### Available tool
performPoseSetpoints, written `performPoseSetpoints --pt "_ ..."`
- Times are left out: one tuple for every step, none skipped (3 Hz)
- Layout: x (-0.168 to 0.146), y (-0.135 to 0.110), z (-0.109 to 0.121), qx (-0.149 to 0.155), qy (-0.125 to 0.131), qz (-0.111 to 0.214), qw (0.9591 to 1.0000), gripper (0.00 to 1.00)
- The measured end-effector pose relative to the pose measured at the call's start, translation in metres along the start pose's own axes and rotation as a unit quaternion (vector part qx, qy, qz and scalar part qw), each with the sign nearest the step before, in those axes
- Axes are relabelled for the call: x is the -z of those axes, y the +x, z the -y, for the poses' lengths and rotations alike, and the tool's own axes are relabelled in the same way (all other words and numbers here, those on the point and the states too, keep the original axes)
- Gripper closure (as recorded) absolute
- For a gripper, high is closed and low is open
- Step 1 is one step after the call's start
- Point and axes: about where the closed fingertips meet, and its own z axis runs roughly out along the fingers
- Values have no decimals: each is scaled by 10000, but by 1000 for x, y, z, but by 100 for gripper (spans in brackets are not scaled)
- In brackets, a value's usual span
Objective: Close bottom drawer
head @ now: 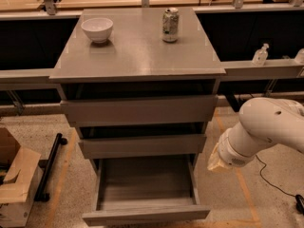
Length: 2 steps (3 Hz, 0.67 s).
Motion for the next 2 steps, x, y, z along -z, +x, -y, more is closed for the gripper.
performPoseSetpoints --pt "-47 25 -6 -259 -214 93 9994 100" --pt "-99 40 -1 -490 -304 254 9980 100"
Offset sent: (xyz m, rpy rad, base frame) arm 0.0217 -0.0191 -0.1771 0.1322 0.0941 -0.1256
